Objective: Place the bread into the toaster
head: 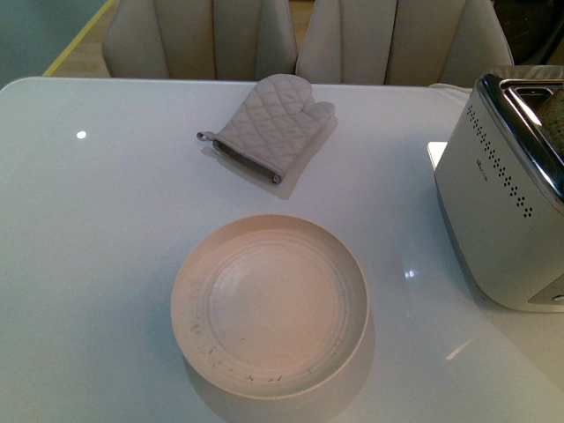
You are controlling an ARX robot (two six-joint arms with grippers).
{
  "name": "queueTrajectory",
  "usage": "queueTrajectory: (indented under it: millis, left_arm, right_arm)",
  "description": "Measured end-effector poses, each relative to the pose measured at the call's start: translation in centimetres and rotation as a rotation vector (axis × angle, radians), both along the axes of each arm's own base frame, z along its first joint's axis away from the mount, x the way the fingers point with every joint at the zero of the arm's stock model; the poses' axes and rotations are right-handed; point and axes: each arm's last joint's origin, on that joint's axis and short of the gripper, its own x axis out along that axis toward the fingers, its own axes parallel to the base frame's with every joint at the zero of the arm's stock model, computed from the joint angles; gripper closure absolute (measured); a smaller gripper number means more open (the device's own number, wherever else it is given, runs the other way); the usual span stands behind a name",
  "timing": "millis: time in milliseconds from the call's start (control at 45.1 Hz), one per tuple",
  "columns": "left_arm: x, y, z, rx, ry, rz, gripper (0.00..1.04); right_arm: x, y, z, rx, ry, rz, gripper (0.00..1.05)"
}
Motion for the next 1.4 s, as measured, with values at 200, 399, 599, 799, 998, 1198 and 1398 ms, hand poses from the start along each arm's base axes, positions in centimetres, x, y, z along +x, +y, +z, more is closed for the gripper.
queueTrajectory:
  millis: [200, 399, 599, 799, 998, 1198, 1398]
  left_arm:
    - [0.0, 0.0, 0.0, 0.000, 0.000, 0.000, 0.07]
    - [0.0, 0.0, 0.0, 0.000, 0.000, 0.000, 0.07]
    - [0.0, 0.0, 0.0, 0.000, 0.000, 0.000, 0.07]
    - [0.0, 0.0, 0.0, 0.000, 0.000, 0.000, 0.07]
    - [0.0, 0.0, 0.0, 0.000, 0.000, 0.000, 0.07]
    - [0.0, 0.0, 0.0, 0.000, 0.000, 0.000, 0.07]
    - [0.0, 0.0, 0.0, 0.000, 0.000, 0.000, 0.07]
  right_arm:
    - [-0.1, 0.0, -0.1, 0.025, 0.016, 0.023, 0.76]
    - [-0.3, -0.8, 1.2, 0.061, -0.094, 0.006, 0.37]
    - [-4.4, -2.5, 7.5, 0.065, -0.420, -0.060, 0.08]
    - [-12.1, -1.8, 7.4, 0.071, -0.825, 0.111, 0.43]
    - [-14.5, -1.1, 4.3, 0.074, -0.783, 0.110, 0.74]
    - [-17.0, 0.2, 2.6, 0.069, -0.795, 0.115, 1.03]
    - [-18.5, 0.2, 1.6, 0.068, -0.793, 0.111, 1.03]
